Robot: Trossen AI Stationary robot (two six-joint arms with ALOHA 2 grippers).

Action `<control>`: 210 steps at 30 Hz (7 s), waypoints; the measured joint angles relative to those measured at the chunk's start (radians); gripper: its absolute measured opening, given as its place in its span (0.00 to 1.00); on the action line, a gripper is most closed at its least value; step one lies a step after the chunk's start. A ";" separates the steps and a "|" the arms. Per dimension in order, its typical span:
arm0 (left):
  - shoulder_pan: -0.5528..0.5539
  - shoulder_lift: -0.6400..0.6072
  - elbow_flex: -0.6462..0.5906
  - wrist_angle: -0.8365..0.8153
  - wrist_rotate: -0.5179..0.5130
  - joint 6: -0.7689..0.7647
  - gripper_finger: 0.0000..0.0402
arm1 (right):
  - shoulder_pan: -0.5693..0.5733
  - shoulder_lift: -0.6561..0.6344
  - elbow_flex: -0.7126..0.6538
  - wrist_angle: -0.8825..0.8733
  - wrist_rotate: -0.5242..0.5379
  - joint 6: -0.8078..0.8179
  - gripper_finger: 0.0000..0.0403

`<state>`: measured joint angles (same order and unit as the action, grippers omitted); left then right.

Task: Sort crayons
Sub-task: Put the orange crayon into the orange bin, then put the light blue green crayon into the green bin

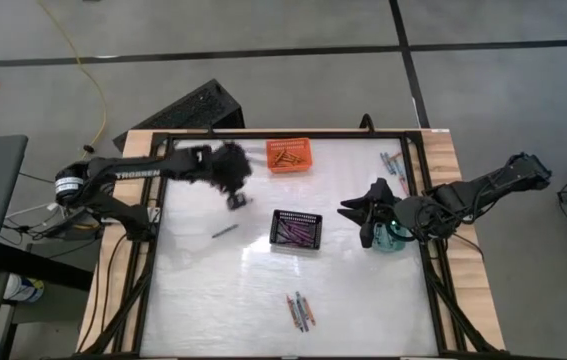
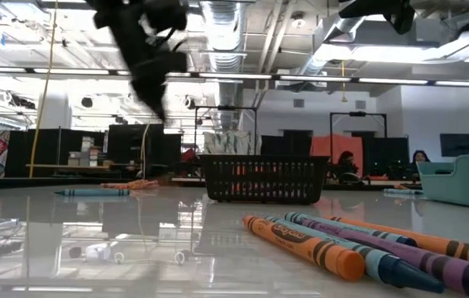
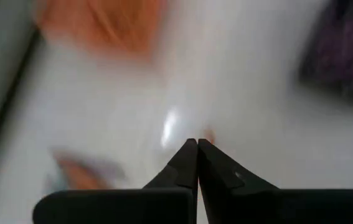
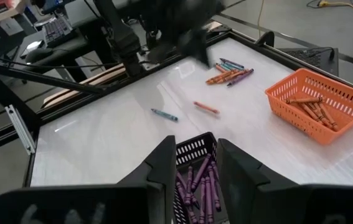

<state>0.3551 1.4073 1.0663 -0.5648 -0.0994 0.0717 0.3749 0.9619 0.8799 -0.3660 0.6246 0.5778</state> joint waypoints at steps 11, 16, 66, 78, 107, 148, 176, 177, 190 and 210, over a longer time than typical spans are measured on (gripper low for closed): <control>0.193 0.409 0.566 -0.176 0.150 0.200 0.00 | 0.075 0.022 0.000 -0.015 0.000 0.075 0.28; 0.170 0.510 0.672 -0.390 0.166 0.235 0.00 | 0.107 0.064 -0.002 -0.020 -0.001 0.104 0.28; -0.014 0.403 -0.008 -0.011 0.113 0.082 0.01 | 0.086 0.149 -0.001 -0.041 -0.051 0.122 0.28; -0.008 0.373 0.106 -0.066 0.107 0.112 0.00 | 0.086 0.149 -0.001 -0.042 -0.051 0.122 0.28; 0.240 0.402 0.394 0.219 0.201 0.223 0.00 | 0.086 0.149 0.000 -0.035 -0.051 0.129 0.28; 0.212 0.740 0.699 -0.101 0.255 0.204 0.28 | 0.107 0.150 0.000 -0.008 -0.050 0.155 0.28; 0.179 0.708 1.156 -0.536 0.125 0.191 0.34 | 0.095 0.150 0.000 -0.002 -0.050 0.097 0.28; 0.175 0.693 1.161 -0.543 0.119 0.184 0.34 | 0.092 0.150 0.000 -0.002 -0.050 0.093 0.28; 0.064 0.450 1.163 -0.702 0.100 0.125 0.34 | 0.056 0.150 0.000 0.007 -0.051 -0.009 0.28; -0.250 0.322 0.833 -0.850 -0.061 -0.017 0.34 | -0.019 0.150 -0.001 0.009 -0.052 -0.092 0.28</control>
<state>0.1055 1.7291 1.8997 -1.4153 -0.1600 0.0548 0.3561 1.1118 0.8791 -0.3571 0.5724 0.4854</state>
